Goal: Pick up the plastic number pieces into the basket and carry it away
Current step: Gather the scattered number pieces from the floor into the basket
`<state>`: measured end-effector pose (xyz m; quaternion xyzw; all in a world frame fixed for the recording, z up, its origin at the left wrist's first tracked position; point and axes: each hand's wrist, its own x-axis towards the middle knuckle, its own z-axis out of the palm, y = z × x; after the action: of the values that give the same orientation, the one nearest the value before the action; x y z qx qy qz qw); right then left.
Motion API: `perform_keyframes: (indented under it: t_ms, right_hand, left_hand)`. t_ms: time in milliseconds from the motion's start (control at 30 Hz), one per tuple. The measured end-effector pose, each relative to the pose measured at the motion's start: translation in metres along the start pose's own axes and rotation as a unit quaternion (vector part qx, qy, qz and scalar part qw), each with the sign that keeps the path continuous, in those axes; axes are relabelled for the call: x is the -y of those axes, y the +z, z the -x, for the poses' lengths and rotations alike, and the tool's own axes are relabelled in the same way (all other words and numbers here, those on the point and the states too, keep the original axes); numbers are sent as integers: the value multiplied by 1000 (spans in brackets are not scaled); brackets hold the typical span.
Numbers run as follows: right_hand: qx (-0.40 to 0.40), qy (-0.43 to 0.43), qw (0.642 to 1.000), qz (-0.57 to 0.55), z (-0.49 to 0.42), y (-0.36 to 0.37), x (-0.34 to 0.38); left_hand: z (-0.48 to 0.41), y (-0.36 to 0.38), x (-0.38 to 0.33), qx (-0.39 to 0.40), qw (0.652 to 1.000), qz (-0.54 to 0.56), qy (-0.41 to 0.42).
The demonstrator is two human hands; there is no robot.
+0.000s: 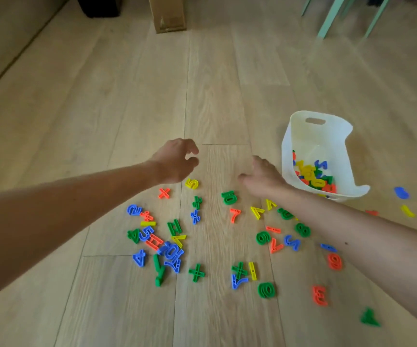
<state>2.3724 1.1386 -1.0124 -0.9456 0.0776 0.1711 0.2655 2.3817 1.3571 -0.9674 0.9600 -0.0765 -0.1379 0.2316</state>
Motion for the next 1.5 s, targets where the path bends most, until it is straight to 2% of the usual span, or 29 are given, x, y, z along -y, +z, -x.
perform_keyframes:
  t_ms: [133,200,467,633,833,1033,1267,1500]
  right_hand:
    - [-10,42,998,52,-16,25,-23]
    - [-28,35,996,77,-17,33,-31]
    - [-99,-160,976,113,16,56,-18]
    - [-55,-150,974,162,17,60,-12]
    - [-79,-172,966,176,15,62,-10]
    - [-49,-162,966,194,12,62,-10]
    - [-9,-140,974,176,8,60,-2]
    - [-1,-119,984,131,10,61,-3]
  left_hand:
    - [-3,47,24,5,999,-2,32]
    - [-2,66,30,2,999,-15,44]
    - [10,97,53,-14,986,-110,126]
    - [11,94,52,-9,984,-118,134]
    - [19,98,47,25,976,-150,157]
    - [24,104,35,20,974,-165,151]
    - [23,108,33,25,975,-139,170]
    - [22,103,35,23,974,-115,195]
